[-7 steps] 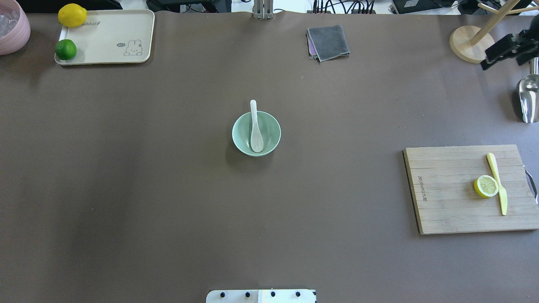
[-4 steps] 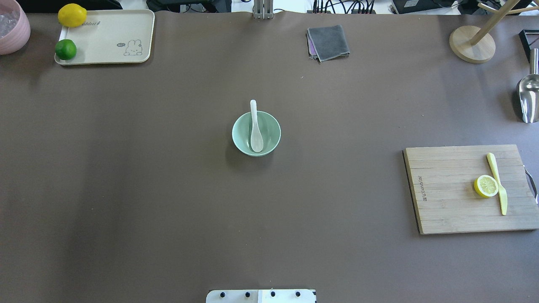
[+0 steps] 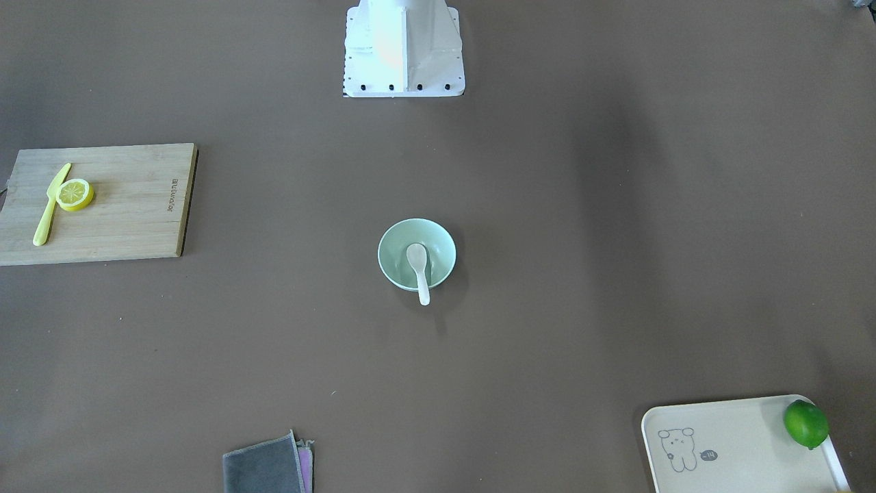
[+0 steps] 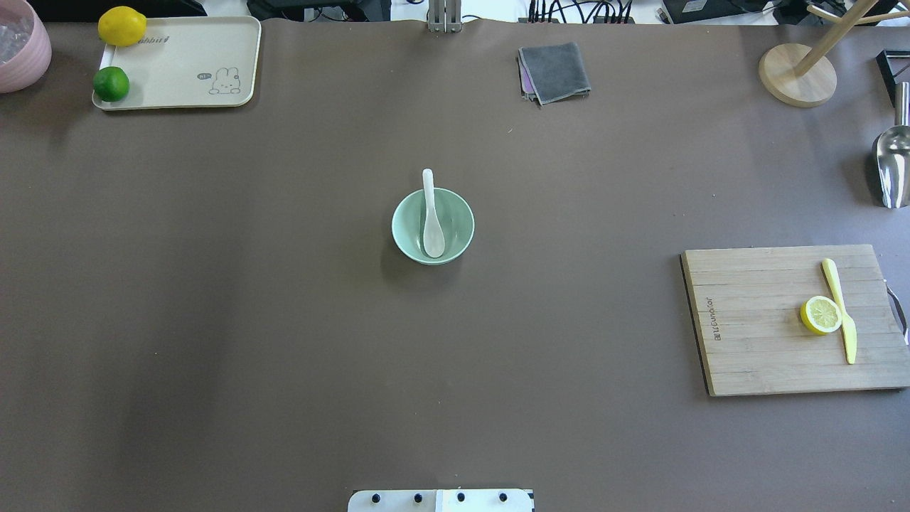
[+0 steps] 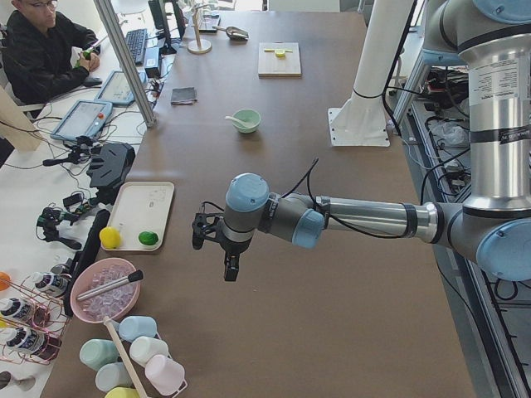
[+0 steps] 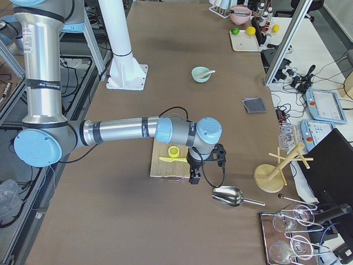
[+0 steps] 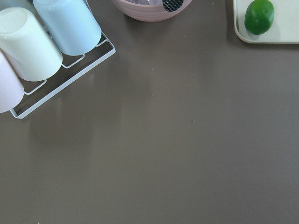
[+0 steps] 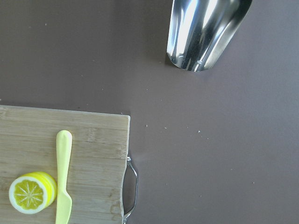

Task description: Place spoon in bowl

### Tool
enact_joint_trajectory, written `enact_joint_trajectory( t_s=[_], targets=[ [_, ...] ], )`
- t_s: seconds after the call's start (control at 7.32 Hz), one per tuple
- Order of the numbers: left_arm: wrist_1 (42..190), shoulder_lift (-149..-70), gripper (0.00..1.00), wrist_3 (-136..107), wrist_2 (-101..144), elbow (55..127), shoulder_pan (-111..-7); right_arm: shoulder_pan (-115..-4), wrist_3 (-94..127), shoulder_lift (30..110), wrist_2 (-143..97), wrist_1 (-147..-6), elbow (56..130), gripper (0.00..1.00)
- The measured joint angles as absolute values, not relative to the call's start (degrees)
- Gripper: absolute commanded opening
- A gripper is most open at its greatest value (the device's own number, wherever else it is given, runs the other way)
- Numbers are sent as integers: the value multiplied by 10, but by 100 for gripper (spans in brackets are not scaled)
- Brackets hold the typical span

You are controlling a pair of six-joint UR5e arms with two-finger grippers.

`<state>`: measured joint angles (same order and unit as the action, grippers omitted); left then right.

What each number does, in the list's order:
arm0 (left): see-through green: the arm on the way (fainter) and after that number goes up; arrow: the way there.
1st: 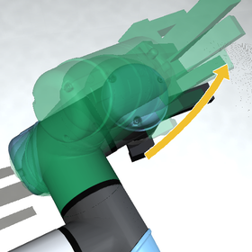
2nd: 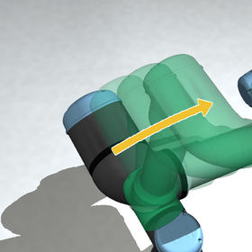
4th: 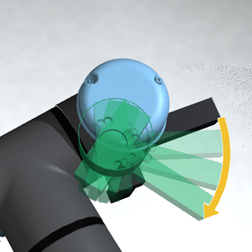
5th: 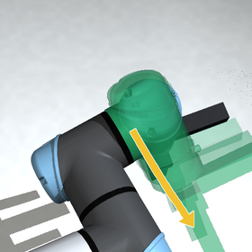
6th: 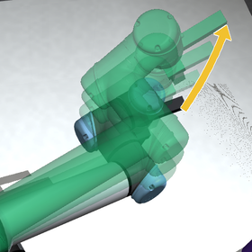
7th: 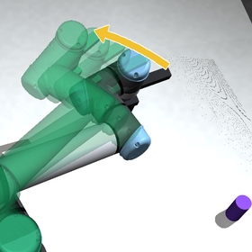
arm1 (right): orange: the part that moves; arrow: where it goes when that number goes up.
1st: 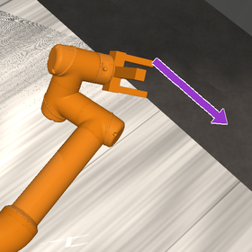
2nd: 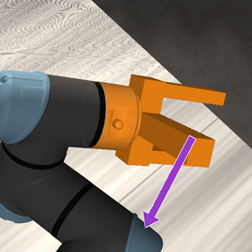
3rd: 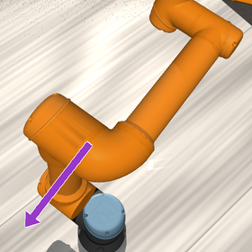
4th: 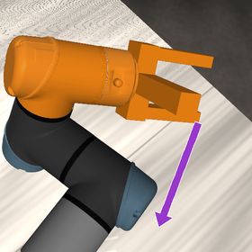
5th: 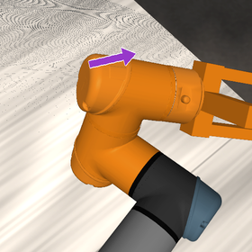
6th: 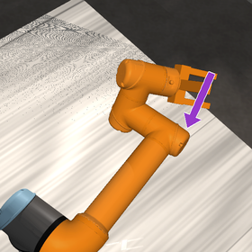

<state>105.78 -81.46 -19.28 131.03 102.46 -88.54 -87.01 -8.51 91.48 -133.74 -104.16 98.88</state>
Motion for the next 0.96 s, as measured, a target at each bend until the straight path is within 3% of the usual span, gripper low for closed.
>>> enact_joint_trajectory(
  t_s=[0.96],
  targets=[
    [1054, -809, 98, -192, 1310, 1025, -888, -871, -84, 917, -1334, -1040, 991, 100]
  ],
)
